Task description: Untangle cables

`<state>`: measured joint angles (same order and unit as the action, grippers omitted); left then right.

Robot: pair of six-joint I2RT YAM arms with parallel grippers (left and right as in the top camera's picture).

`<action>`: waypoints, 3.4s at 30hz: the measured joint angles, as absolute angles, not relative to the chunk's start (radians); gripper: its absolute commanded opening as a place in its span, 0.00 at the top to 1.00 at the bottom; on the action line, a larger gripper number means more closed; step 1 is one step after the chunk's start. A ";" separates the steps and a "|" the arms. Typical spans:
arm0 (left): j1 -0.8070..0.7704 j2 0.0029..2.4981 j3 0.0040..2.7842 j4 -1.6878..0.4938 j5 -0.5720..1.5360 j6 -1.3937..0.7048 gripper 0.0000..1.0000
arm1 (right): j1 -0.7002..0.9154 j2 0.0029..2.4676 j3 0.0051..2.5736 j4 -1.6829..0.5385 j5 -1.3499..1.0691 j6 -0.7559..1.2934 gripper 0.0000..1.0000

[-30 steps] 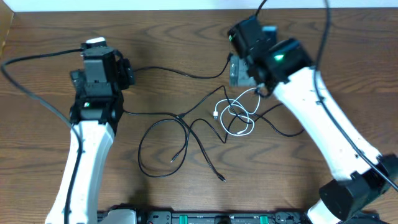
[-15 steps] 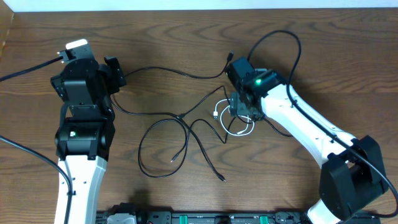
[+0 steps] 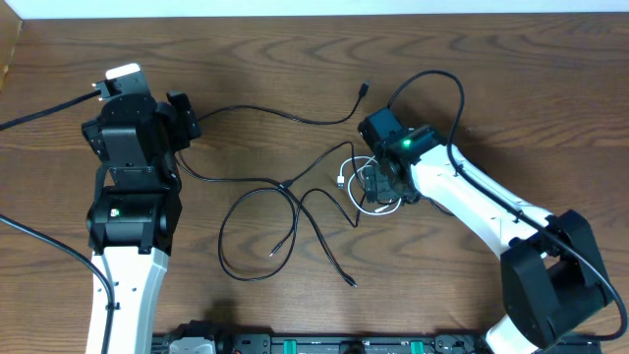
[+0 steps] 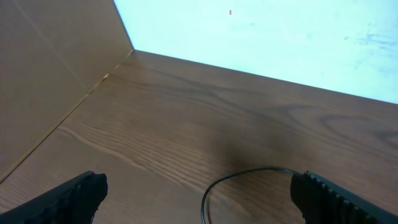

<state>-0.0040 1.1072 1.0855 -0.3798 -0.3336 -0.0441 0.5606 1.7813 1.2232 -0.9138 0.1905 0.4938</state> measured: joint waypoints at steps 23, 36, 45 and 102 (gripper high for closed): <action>-0.004 1.107 1.085 -0.386 -0.319 -0.044 0.00 | 0.561 1.781 1.110 -0.626 0.123 0.311 0.21; -0.004 1.066 1.085 -0.387 -0.319 -0.044 0.01 | 0.548 1.793 1.104 -0.522 0.120 0.272 0.34; -0.004 1.065 1.085 -0.387 -0.319 -0.044 0.01 | 0.519 1.840 1.104 -0.517 0.121 0.268 0.22; -0.004 1.071 1.085 -0.387 -0.319 -0.044 0.01 | 0.514 1.401 2.069 -1.161 0.220 0.170 0.99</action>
<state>-0.0040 1.0706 1.0855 -0.3870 -0.3195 -0.0441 0.5137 1.4006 2.0693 -1.1614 0.2195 0.1703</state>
